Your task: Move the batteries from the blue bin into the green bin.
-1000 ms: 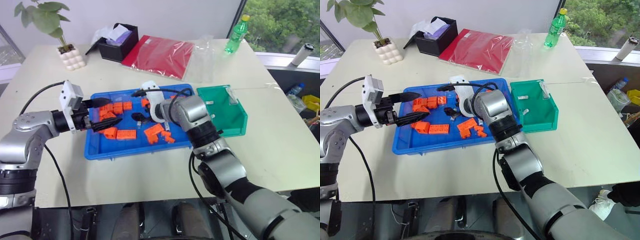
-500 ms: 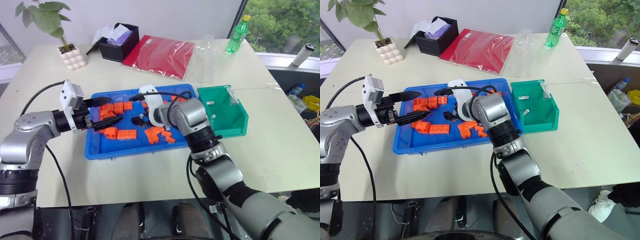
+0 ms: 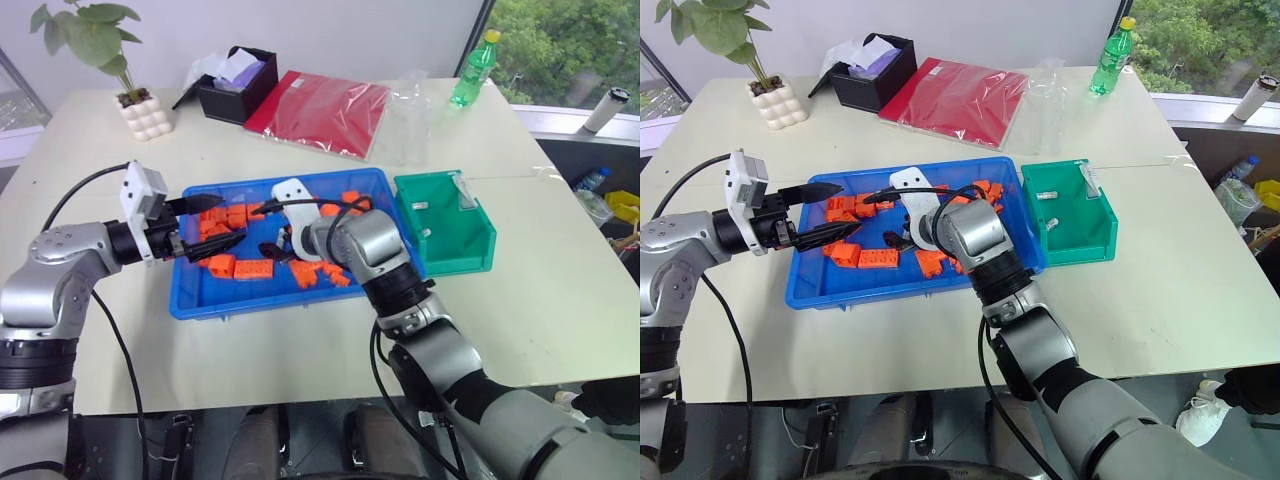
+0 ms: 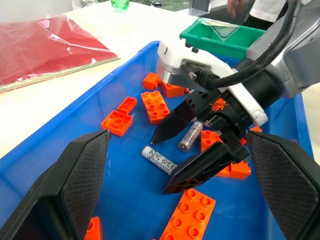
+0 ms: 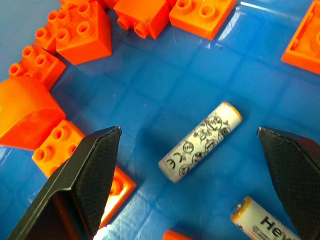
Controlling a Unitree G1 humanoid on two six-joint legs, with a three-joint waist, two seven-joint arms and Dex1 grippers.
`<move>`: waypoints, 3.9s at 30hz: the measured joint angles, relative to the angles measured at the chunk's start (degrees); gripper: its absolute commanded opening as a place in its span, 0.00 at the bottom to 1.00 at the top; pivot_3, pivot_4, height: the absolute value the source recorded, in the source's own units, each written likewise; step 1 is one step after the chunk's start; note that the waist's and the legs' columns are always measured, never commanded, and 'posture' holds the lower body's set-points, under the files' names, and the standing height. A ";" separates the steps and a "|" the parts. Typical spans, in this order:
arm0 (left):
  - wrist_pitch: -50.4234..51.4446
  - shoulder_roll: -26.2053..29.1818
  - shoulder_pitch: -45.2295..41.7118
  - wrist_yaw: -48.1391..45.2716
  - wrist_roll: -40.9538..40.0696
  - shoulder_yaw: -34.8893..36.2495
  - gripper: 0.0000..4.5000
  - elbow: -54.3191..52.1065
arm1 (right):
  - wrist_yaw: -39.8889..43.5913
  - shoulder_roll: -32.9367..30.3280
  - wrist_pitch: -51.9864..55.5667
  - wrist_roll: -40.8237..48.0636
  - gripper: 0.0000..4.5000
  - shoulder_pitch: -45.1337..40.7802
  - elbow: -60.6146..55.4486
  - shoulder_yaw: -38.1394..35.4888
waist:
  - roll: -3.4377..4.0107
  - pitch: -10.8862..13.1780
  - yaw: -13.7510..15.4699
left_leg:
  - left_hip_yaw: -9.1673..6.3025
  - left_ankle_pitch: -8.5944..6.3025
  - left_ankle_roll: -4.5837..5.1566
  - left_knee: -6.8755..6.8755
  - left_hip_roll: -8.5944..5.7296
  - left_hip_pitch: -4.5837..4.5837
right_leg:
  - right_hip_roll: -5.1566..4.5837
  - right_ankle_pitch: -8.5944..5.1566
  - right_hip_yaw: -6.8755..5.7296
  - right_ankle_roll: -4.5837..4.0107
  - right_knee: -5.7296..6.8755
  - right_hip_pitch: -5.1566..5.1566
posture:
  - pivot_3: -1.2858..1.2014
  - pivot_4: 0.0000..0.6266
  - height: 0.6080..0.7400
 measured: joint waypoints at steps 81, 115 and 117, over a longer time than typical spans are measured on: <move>-4.62 -2.63 -9.45 -7.09 3.91 -4.36 1.00 12.25 | 8.06 -45.01 10.63 1.12 0.98 11.74 -27.08 -7.86 | 0.00 0.02 0.55 | 0.11 -0.01 0.03 0.05 0.01 -0.08 | 0.02 0.00 0.09 0.00 -0.09 -0.03 | 0.52 0.24 1.00; 3.89 5.66 5.55 -4.54 -1.90 4.99 1.00 -1.21 | 16.15 -35.52 -13.32 8.16 0.98 23.33 -42.11 -8.34 | 0.00 0.02 0.45 | 0.07 -0.06 0.13 0.06 0.02 -0.03 | 0.02 0.00 0.09 0.00 -0.07 0.03 | 0.52 0.24 1.00; 4.06 5.70 6.03 -4.18 -2.13 5.18 1.00 -1.95 | 18.27 -36.28 -14.09 8.45 0.98 22.49 -41.28 -6.76 | 0.00 0.02 0.43 | 0.07 -0.11 0.20 0.07 0.02 -0.02 | 0.02 0.00 0.09 0.00 -0.07 0.03 | 0.52 0.24 1.00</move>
